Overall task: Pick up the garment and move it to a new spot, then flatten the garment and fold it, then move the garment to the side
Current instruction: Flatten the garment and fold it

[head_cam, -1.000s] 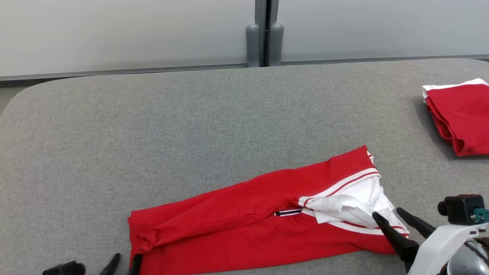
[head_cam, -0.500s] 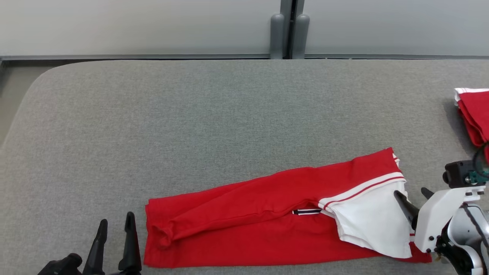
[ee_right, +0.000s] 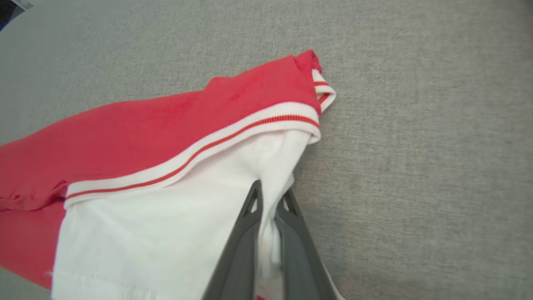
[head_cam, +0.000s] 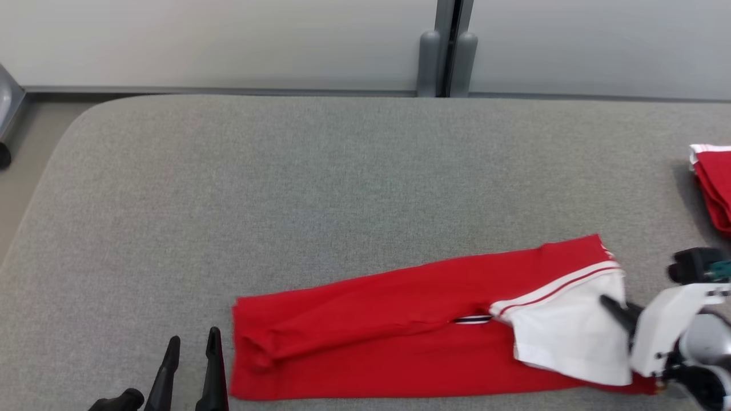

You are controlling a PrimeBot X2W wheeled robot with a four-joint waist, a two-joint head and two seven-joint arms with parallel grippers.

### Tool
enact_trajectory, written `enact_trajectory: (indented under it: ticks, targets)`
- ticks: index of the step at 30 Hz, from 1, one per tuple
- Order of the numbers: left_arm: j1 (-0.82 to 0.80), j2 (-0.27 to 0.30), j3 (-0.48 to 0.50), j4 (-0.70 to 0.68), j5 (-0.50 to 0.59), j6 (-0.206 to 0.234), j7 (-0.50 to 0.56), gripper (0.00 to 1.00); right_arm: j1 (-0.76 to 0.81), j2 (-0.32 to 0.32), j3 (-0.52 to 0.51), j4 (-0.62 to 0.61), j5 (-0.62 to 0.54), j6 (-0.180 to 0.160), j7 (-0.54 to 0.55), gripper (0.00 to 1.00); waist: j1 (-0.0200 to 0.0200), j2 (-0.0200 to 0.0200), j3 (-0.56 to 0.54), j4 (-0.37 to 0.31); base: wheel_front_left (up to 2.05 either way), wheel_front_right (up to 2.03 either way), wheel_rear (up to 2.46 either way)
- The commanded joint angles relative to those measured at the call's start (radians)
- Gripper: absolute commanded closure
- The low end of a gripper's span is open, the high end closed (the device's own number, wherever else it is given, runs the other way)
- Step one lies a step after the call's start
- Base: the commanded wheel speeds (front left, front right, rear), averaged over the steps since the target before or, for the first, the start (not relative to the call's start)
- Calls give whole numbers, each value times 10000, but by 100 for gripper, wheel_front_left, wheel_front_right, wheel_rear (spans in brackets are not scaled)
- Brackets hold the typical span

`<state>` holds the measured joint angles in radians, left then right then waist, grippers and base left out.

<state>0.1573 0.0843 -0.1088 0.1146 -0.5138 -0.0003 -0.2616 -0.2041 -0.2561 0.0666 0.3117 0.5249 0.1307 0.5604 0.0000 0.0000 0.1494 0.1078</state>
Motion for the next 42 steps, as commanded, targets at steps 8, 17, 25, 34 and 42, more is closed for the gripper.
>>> enact_trajectory:
  ticks: [8, 17, 25, 34, 42]
  targets:
    - [474, -238, 209, 350, 288, -352, -41, 0, 318, -1916, -1734, -715, 1613, 0, 593, 100, 0, 0, -1094, -175, 0, 0, 0]
    - [843, -312, -108, 276, 77, -263, -42, 0, 727, -2577, -1117, -4317, 2838, 9, 2862, 100, 0, 0, -1211, -207, 0, 0, 0]
    - [36, -312, -890, 584, -377, -166, -42, 0, 546, -239, 2173, -4354, 2251, 9, 2544, 100, 0, 0, -828, 161, 0, 0, 0]
    - [-324, -315, -1266, 967, -288, -179, -42, 0, 132, 1718, 2942, -1289, 1755, 9, -187, 100, 0, 0, -887, 723, 0, 0, 0]
    - [-244, -315, -1417, 1085, -250, -218, -42, 0, -527, 2015, 3233, 237, 2031, 9, -1586, 90, 0, 0, -902, 808, 0, 0, 0]
